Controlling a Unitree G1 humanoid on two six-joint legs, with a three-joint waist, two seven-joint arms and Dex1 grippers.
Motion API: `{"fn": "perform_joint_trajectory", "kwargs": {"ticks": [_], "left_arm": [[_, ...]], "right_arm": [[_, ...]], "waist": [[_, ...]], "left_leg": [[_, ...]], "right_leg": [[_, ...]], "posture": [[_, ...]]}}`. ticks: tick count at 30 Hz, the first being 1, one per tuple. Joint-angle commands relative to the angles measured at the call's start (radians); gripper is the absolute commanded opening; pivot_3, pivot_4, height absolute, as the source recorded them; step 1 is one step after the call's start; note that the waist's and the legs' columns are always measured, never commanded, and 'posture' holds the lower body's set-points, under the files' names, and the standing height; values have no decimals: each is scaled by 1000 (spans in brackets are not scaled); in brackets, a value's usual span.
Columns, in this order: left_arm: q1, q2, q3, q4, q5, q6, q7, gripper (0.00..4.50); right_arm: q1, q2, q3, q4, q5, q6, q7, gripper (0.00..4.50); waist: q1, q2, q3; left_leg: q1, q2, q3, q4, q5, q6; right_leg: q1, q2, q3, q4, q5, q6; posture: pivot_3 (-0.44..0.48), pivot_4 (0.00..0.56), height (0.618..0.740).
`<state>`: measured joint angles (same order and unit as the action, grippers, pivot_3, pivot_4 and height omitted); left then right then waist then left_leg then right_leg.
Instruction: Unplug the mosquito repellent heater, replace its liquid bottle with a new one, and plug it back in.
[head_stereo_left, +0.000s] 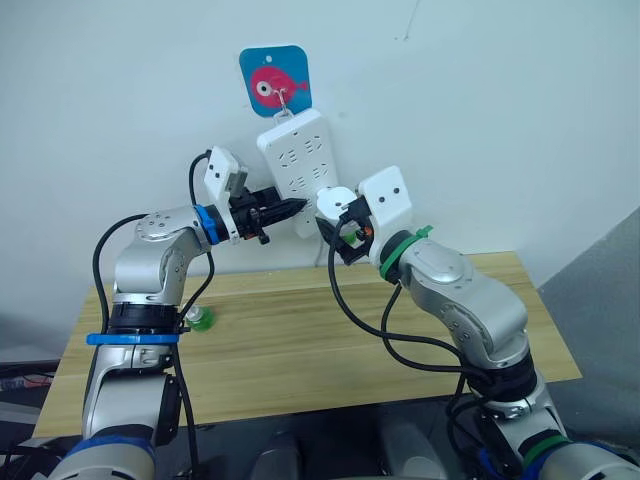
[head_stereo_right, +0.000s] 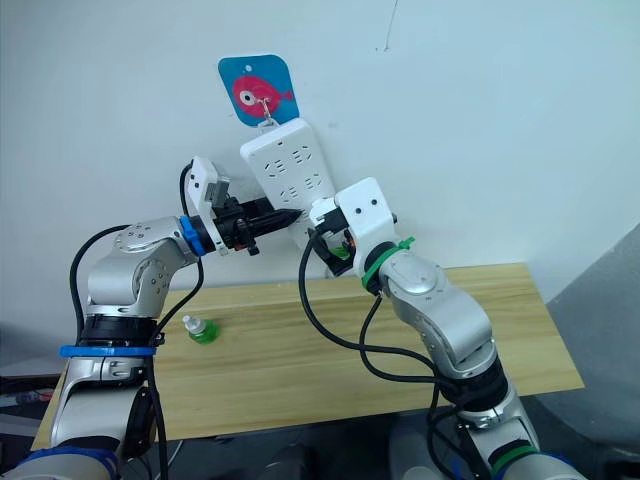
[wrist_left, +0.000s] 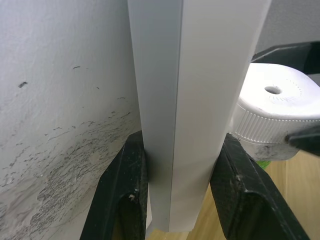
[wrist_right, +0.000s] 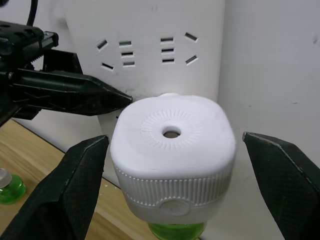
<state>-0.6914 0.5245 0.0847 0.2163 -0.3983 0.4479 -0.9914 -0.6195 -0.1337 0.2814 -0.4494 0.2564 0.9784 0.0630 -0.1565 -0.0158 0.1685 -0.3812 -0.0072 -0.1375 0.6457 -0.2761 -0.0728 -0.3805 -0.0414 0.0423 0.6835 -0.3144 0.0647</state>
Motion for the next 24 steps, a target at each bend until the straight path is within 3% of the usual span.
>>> {"fn": "perform_joint_trajectory", "kwargs": {"ticks": [1,3,6,9,18,24], "left_arm": [[7,-3,-19,-48,-4,-14,-8,1329],[8,-3,-17,-49,-4,-13,-6,1329],[11,-3,-17,-49,-3,-14,-5,1329],[16,-2,-19,-50,2,-18,-4,1329],[14,16,-36,9,80,-81,51,1329],[21,24,-30,24,74,-90,66,1329]], "right_arm": [[-27,12,6,-3,-25,-41,18,4500],[-28,15,5,7,-32,-55,24,4500],[-28,20,6,16,-47,-72,33,3934],[-28,25,8,23,-58,-85,48,2918],[24,-27,-8,-127,-32,2,103,2923],[142,-44,-98,-269,29,94,113,2923]], "waist": [[-3,0,0],[-5,0,0],[-6,0,0],[-7,0,0],[-4,0,0],[-8,0,-2]], "left_leg": [[0,0,0,0,0,0],[0,0,0,0,0,0],[0,0,0,0,0,0],[0,0,0,0,0,0],[-1,-1,-1,0,0,0],[0,-2,1,1,-1,1]], "right_leg": [[0,0,0,0,0,0],[0,0,0,0,0,0],[0,0,0,1,0,0],[0,0,0,1,0,0],[-1,-2,-1,1,0,0],[0,-5,0,1,1,2]], "posture": [[-195,137,734],[-194,137,734],[-195,140,734],[-195,140,734],[-194,143,734],[-202,147,734]]}}
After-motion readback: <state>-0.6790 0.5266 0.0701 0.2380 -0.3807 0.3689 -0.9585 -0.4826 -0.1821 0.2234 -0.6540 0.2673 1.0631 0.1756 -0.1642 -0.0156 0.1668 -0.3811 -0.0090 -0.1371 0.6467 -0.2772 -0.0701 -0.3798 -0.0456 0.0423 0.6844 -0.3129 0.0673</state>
